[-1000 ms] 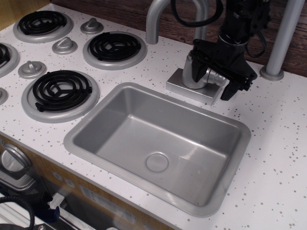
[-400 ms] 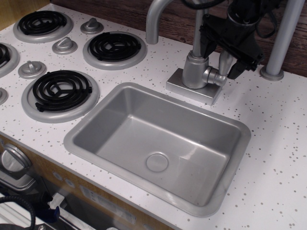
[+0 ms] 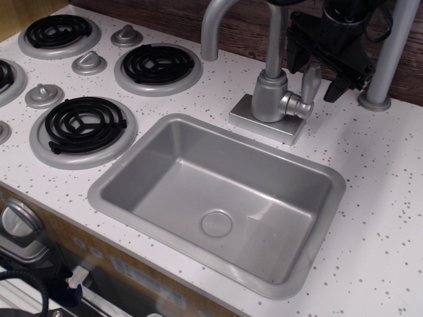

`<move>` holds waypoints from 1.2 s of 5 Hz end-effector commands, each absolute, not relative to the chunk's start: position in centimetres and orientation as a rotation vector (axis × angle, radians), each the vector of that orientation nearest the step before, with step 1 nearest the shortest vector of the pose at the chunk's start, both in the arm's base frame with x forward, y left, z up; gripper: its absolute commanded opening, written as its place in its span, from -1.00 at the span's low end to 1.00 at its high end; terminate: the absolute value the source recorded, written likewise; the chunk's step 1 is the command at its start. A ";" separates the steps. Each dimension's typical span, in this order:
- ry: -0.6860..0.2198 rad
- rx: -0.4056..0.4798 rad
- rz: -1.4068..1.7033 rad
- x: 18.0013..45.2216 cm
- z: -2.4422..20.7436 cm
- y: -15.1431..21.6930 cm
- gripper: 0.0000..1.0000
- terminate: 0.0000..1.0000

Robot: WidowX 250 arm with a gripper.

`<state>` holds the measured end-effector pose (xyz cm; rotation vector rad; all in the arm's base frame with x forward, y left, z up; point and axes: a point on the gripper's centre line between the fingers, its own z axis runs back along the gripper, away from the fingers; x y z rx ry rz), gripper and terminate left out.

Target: Lever vertical to front

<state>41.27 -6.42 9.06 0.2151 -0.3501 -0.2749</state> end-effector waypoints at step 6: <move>-0.220 0.072 -0.103 38.8 6.6 -4.5 -1.00 -1.00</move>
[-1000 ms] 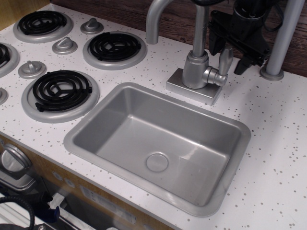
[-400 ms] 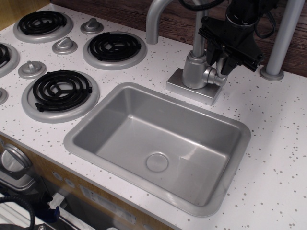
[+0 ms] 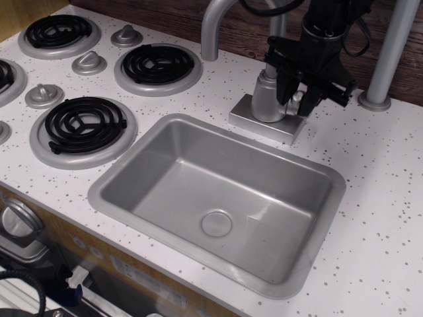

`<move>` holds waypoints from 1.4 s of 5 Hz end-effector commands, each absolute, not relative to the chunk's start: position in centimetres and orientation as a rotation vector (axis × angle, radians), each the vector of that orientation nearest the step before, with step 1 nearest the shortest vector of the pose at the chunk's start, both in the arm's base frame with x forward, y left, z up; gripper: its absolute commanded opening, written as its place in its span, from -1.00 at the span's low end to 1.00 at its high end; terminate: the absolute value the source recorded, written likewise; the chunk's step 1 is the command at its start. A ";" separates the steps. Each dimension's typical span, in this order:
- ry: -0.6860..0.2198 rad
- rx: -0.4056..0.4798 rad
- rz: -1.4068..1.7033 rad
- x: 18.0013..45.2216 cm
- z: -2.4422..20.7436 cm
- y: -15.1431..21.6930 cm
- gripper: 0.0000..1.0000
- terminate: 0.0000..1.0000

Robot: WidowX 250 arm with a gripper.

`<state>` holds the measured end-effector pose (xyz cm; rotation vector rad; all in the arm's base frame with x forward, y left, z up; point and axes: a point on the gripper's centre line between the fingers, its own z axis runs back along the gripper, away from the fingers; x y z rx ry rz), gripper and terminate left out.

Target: Lever vertical to front

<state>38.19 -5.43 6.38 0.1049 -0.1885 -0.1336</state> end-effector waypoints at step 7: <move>-0.197 0.149 0.017 34.6 8.0 -5.3 1.00 1.00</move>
